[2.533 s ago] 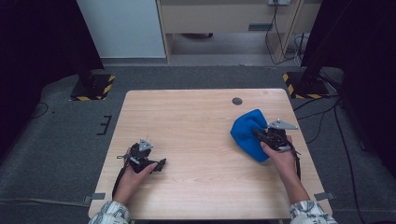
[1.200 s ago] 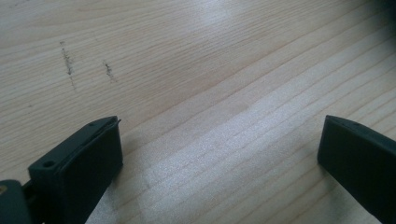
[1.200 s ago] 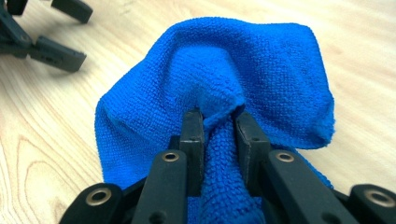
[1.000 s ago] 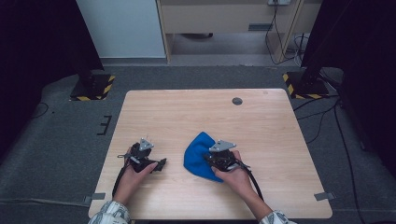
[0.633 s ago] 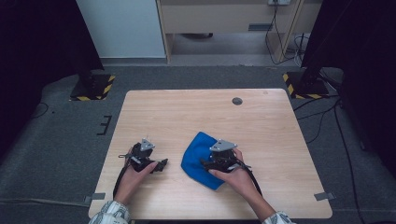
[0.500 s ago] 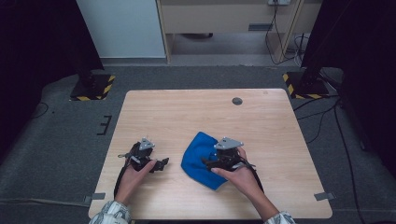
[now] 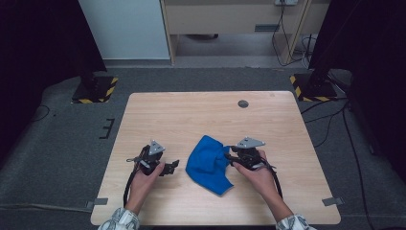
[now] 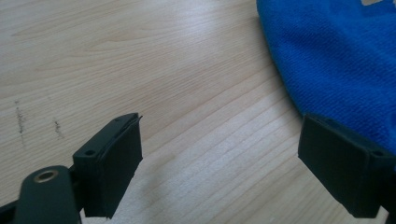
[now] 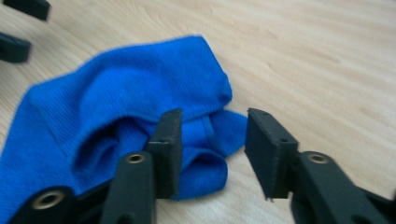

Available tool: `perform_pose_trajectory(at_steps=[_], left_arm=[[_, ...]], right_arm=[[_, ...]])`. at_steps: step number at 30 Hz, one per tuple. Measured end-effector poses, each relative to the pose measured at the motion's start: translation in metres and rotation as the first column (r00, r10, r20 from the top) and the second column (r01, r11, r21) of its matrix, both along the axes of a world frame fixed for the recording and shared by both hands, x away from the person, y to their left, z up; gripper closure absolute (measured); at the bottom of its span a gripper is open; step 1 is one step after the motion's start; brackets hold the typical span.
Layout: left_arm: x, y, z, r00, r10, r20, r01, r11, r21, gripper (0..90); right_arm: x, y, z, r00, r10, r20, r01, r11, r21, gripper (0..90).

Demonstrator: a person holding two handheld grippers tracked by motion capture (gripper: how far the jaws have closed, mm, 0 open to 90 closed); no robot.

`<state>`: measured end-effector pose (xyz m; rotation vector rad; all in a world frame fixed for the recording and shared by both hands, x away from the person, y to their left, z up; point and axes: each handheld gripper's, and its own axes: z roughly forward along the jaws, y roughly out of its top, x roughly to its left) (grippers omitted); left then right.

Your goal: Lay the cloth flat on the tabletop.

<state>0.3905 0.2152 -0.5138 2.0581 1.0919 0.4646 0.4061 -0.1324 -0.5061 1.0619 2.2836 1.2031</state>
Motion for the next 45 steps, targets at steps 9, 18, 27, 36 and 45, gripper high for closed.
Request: perform_pose_trajectory(at_steps=[9, 18, 27, 36, 45], left_arm=[[-0.004, -0.013, 0.004, 0.9994, -0.018, 0.03, 0.018, 0.9994, -0.029, 13.5], [-0.008, -0.031, 0.009, 0.9973, -0.06, 0.043, 0.062, 0.9965, -0.056, 13.5], [-0.009, -0.042, 0.011, 0.9941, -0.089, 0.062, 0.093, 0.9937, -0.063, 13.5], [-0.005, -0.066, 0.001, 0.9877, -0.149, 0.049, 0.148, 0.9888, 0.021, 33.2], [-0.003, -0.076, -0.004, 0.9836, -0.178, 0.027, 0.177, 0.9834, 0.04, 72.9]], right_arm=[[0.003, 0.009, -0.015, 0.9985, 0.012, -0.054, -0.014, 0.9996, -0.025, 39.1], [0.003, 0.018, -0.027, 0.9938, 0.039, -0.104, -0.046, 0.997, -0.063, 51.5], [0.0, 0.019, -0.026, 0.993, 0.083, -0.084, -0.088, 0.9948, -0.052, 82.5], [-0.001, 0.018, -0.02, 0.9926, 0.095, -0.076, -0.096, 0.9952, -0.016, 86.7], [-0.003, 0.012, -0.011, 0.9931, 0.098, -0.065, -0.098, 0.9952, -0.003, 87.3]])
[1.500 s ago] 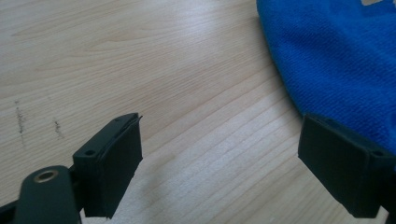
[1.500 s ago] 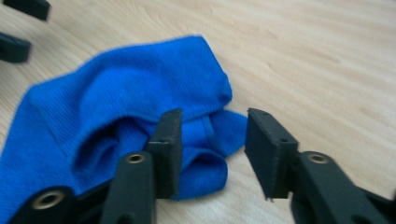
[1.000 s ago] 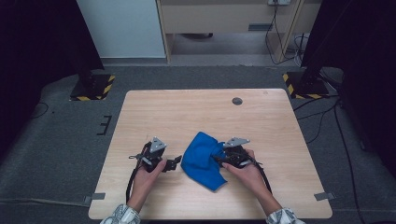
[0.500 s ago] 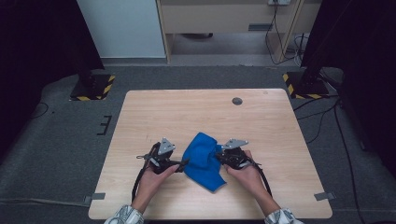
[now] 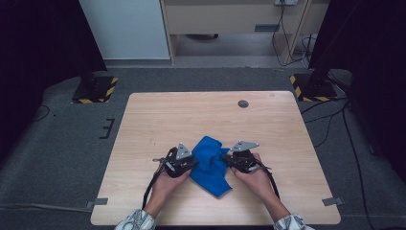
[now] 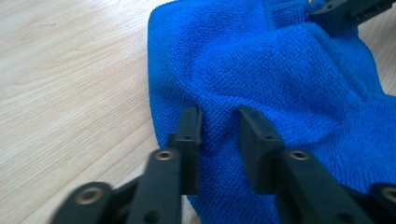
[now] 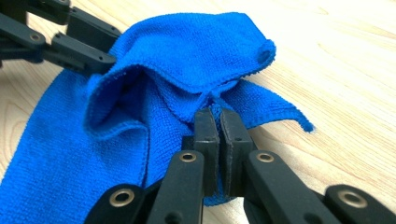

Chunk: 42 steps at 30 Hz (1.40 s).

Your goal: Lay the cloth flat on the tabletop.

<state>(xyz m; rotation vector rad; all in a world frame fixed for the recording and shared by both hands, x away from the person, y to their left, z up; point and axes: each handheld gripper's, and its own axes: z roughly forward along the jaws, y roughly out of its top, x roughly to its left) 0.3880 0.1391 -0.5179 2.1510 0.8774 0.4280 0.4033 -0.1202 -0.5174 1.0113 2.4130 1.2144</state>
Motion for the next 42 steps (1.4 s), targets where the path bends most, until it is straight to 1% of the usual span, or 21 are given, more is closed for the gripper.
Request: perform_pose_trajectory(at_steps=[1, 2, 3, 4, 5, 6, 8, 10, 16, 20, 21, 24, 26, 30, 31, 33, 34, 36, 40, 41, 42], left_arm=[[-0.001, 0.002, 0.003, 0.9999, 0.003, 0.015, -0.003, 1.0, -0.002, 76.4], [-0.001, 0.002, 0.003, 0.9999, 0.003, 0.015, -0.003, 1.0, -0.002, 78.1], [-0.002, 0.005, 0.007, 0.9994, 0.018, 0.031, -0.018, 0.9998, -0.008, 79.4], [-0.002, 0.005, 0.007, 0.9994, 0.018, 0.031, -0.018, 0.9998, -0.008, 81.1], [-0.003, 0.009, 0.011, 0.9984, 0.031, 0.048, -0.031, 0.9994, -0.018, 82.2], [-0.003, 0.009, 0.011, 0.9984, 0.031, 0.048, -0.031, 0.9994, -0.018, 83.9], [-0.003, 0.014, 0.011, 0.9973, 0.052, 0.052, -0.05, 0.9983, -0.03, 85.4], [-0.002, 0.017, 0.012, 0.9966, 0.059, 0.057, -0.058, 0.998, -0.024, 86.2], [0.0, 0.024, 0.011, 0.9961, 0.079, 0.038, -0.079, 0.9968, -0.012, 88.3], [0.002, 0.032, 0.008, 0.9944, 0.103, 0.024, -0.104, 0.9943, 0.024, 88.4], [0.002, 0.032, 0.008, 0.9944, 0.103, 0.024, -0.104, 0.9943, 0.024, 88.5], [0.004, 0.036, 0.004, 0.994, 0.108, 0.012, -0.109, 0.9927, 0.052, 88.4], [0.005, 0.036, 0.001, 0.9941, 0.108, -0.004, -0.107, 0.9922, 0.064, 88.4], [0.005, 0.038, 0.0, 0.9935, 0.114, -0.011, -0.113, 0.9908, 0.075, 88.3], [0.004, 0.04, -0.001, 0.9932, 0.116, -0.013, -0.114, 0.9905, 0.076, 88.3], [0.003, 0.041, -0.002, 0.9929, 0.118, -0.018, -0.116, 0.9899, 0.082, 88.2], [0.003, 0.041, -0.002, 0.9929, 0.118, -0.018, -0.116, 0.9899, 0.082, 88.0], [0.0, 0.042, -0.005, 0.9934, 0.112, -0.025, -0.11, 0.99, 0.088, 87.5], [-0.001, 0.04, -0.006, 0.9943, 0.105, -0.019, -0.102, 0.9897, 0.1, 87.4], [0.0, 0.04, -0.006, 0.9939, 0.108, -0.023, -0.105, 0.9895, 0.099, 87.3], [0.0, 0.04, -0.006, 0.9939, 0.108, -0.023, -0.105, 0.9895, 0.099, 87.2]], right_arm=[[0.0, 0.0, 0.0, 1.0, 0.002, 0.002, -0.002, 1.0, -0.008, 87.4], [-0.001, 0.001, 0.0, 1.0, 0.002, 0.003, -0.002, 0.9999, -0.014, 87.4], [-0.002, 0.002, 0.0, 1.0, 0.003, 0.005, -0.003, 0.9998, -0.022, 87.4], [-0.002, 0.002, 0.0, 1.0, 0.003, 0.005, -0.003, 0.9998, -0.022, 87.4], [-0.004, 0.004, 0.001, 0.9998, 0.009, 0.017, -0.008, 0.9992, -0.04, 87.4], [-0.004, 0.004, 0.001, 0.9998, 0.009, 0.017, -0.008, 0.9992, -0.04, 87.4], [-0.006, 0.004, 0.004, 0.9996, 0.011, 0.025, -0.01, 0.999, -0.043, 87.5], [-0.004, 0.002, 0.004, 0.9997, 0.006, 0.023, -0.005, 0.9991, -0.043, 87.6], [-0.001, -0.003, 0.004, 0.9998, -0.009, 0.019, 0.009, 0.999, -0.043, 87.6], [-0.002, -0.008, 0.009, 0.9995, -0.02, 0.024, 0.021, 0.9989, -0.041, 87.7], [-0.002, -0.009, 0.009, 0.9995, -0.024, 0.021, 0.025, 0.9989, -0.039, 87.8], [-0.001, -0.012, 0.01, 0.9993, -0.033, 0.02, 0.034, 0.9987, -0.039, 87.8], [-0.001, -0.015, 0.009, 0.9993, -0.037, 0.009, 0.038, 0.9986, -0.037, 87.7], [0.0, -0.015, 0.006, 0.9993, -0.037, -0.005, 0.036, 0.9975, -0.06, 87.7], [0.0, -0.015, 0.004, 0.9991, -0.039, -0.018, 0.037, 0.9965, -0.075, 87.7], [-0.001, -0.016, 0.002, 0.9985, -0.05, -0.022, 0.048, 0.9957, -0.079, 87.6], [-0.001, -0.016, 0.002, 0.9985, -0.05, -0.022, 0.048, 0.9957, -0.079, 87.6], [-0.003, -0.02, -0.001, 0.9974, -0.063, -0.036, 0.061, 0.9964, -0.06, 87.1], [-0.004, -0.018, -0.002, 0.9981, -0.052, -0.032, 0.05, 0.9971, -0.058, 84.3], [-0.003, -0.018, -0.002, 0.9977, -0.06, -0.032, 0.058, 0.997, -0.051, 77.1], [-0.003, -0.018, -0.002, 0.9977, -0.06, -0.032, 0.058, 0.997, -0.051, 77.1]])
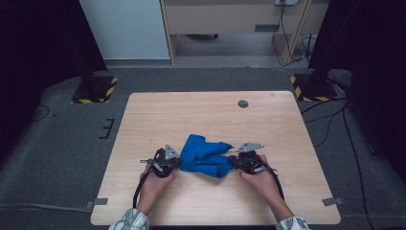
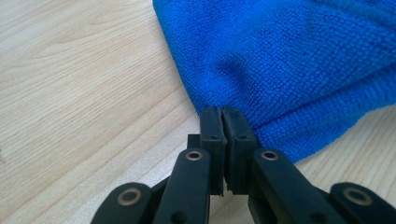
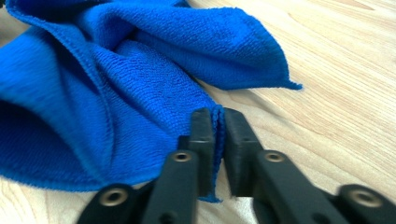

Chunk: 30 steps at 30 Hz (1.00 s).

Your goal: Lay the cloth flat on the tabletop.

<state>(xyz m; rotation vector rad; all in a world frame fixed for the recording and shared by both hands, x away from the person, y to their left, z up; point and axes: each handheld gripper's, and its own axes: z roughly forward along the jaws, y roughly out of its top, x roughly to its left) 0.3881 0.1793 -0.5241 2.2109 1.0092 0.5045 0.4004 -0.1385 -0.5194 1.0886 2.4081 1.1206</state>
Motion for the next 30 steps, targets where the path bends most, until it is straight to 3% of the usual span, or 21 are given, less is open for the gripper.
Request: perform_pose_trajectory(at_steps=[2, 3, 4, 5, 8, 11, 14, 15, 16, 17, 20, 25, 30], left_arm=[[0.0, 0.0, 0.0, 1.0, -0.001, 0.001, 0.001, 1.0, 0.0, 87.2], [0.0, 0.0, 0.0, 1.0, -0.001, 0.002, 0.001, 1.0, -0.002, 87.0], [0.0, 0.0, 0.0, 1.0, -0.001, 0.002, 0.001, 1.0, -0.002, 87.0], [0.0, 0.0, -0.001, 1.0, 0.001, 0.004, -0.001, 1.0, -0.004, 87.0], [0.0, 0.0, -0.001, 1.0, 0.001, 0.009, -0.001, 1.0, -0.002, 86.8], [-0.001, -0.001, -0.001, 0.9999, 0.001, 0.014, -0.001, 1.0, 0.003, 86.8], [0.0, -0.001, -0.001, 0.9999, 0.0, 0.014, 0.0, 1.0, 0.004, 86.7], [0.0, -0.001, -0.001, 0.9999, -0.001, 0.013, 0.001, 1.0, 0.003, 86.7], [0.0, -0.001, -0.001, 0.9999, -0.002, 0.012, 0.002, 1.0, 0.002, 86.7], [0.001, -0.001, -0.001, 0.9999, -0.003, 0.011, 0.003, 1.0, 0.001, 86.7], [0.001, 0.0, -0.002, 1.0, -0.001, 0.01, 0.001, 1.0, -0.007, 86.7], [0.001, 0.001, -0.002, 1.0, 0.001, 0.007, -0.001, 0.9999, -0.015, 86.6], [0.001, 0.002, -0.002, 1.0, 0.002, 0.003, -0.002, 0.9998, -0.022, 86.3]], right_arm=[[0.001, -0.001, 0.0, 1.0, -0.005, 0.001, 0.005, 1.0, 0.002, 67.3], [0.003, -0.006, 0.001, 0.9998, -0.018, -0.002, 0.018, 0.9997, 0.015, 58.1], [0.003, -0.006, 0.001, 0.9998, -0.018, -0.002, 0.018, 0.9997, 0.015, 58.1], [0.005, -0.01, 0.003, 0.9992, -0.039, 0.0, 0.039, 0.9987, 0.032, 48.7], [0.006, -0.017, 0.008, 0.998, -0.063, 0.011, 0.062, 0.9965, 0.057, 36.9], [0.009, -0.021, 0.01, 0.9971, -0.065, 0.038, 0.062, 0.995, 0.079, 30.6], [0.013, -0.023, 0.012, 0.9969, -0.062, 0.049, 0.057, 0.994, 0.093, 29.5], [0.017, -0.025, 0.015, 0.9959, -0.065, 0.063, 0.057, 0.992, 0.112, 36.9], [0.017, -0.025, 0.015, 0.9959, -0.065, 0.063, 0.057, 0.992, 0.112, 36.9], [0.023, -0.026, 0.015, 0.994, -0.051, 0.097, 0.039, 0.9922, 0.119, 46.0], [0.031, -0.021, 0.011, 0.9942, -0.02, 0.105, 0.012, 0.9969, 0.077, 50.0], [0.041, -0.01, 0.0, 0.9928, 0.026, 0.117, -0.027, 0.9996, 0.003, 47.1], [0.049, -0.004, -0.003, 0.9933, 0.039, 0.109, -0.039, 0.9993, -0.002, 49.1]])
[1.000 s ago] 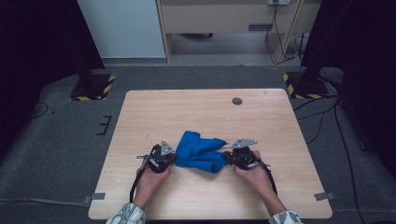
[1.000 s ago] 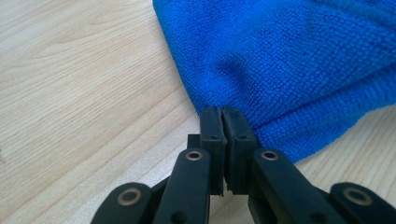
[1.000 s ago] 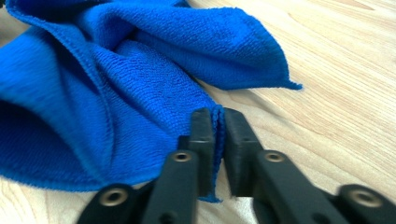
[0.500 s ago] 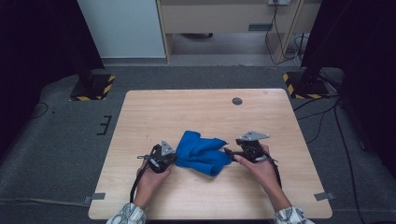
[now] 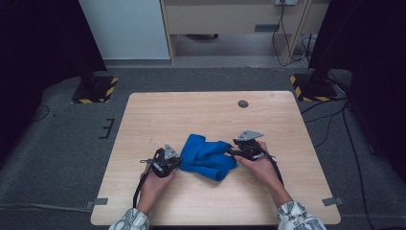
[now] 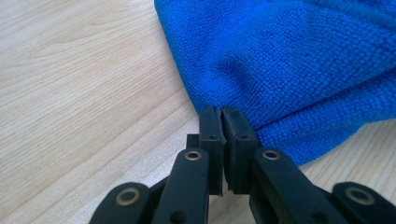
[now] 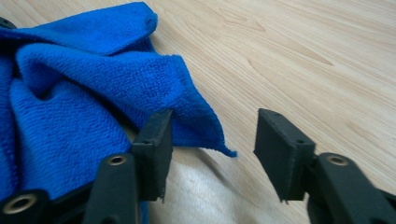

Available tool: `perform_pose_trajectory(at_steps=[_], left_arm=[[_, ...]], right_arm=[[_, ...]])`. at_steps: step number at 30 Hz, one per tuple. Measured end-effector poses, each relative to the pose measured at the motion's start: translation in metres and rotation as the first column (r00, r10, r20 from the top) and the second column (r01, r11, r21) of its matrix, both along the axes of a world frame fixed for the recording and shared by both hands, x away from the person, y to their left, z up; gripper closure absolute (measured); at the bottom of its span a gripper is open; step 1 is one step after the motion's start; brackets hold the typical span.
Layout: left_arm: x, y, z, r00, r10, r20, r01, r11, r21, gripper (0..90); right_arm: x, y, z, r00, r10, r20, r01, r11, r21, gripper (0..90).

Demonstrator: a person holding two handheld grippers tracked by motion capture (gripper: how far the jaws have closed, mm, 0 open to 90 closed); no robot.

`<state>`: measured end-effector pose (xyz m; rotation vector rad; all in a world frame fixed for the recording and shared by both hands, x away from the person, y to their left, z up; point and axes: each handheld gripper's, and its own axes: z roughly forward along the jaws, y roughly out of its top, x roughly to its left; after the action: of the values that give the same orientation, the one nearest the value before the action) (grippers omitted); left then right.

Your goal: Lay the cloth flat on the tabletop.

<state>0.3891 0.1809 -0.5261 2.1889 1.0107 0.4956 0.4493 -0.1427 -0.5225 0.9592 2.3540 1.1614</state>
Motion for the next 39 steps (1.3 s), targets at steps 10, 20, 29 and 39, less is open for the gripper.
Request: perform_pose_trajectory(at_steps=[10, 20, 29, 39], left_arm=[[-0.001, 0.003, -0.002, 1.0, 0.007, 0.001, -0.007, 0.9996, -0.027, 86.2], [-0.002, -0.002, -0.001, 0.9998, -0.017, -0.009, 0.017, 0.9994, -0.03, 86.5], [-0.007, -0.024, -0.001, 0.9971, -0.075, -0.007, 0.075, 0.9968, -0.029, 85.4], [-0.007, -0.018, 0.004, 0.9987, -0.044, 0.025, 0.046, 0.9967, -0.067, 72.9]], right_arm=[[0.006, 0.006, -0.009, 0.9983, 0.042, -0.041, -0.042, 0.9989, -0.018, 66.9], [-0.003, -0.004, 0.001, 0.9961, 0.05, -0.073, -0.049, 0.9988, 0.005, 89.7], [-0.031, -0.049, 0.019, 0.9978, 0.012, -0.065, -0.011, 0.9998, 0.016, 90.0], [-0.037, -0.048, 0.019, 0.9974, 0.016, -0.071, -0.014, 0.9996, 0.025, 89.9]])
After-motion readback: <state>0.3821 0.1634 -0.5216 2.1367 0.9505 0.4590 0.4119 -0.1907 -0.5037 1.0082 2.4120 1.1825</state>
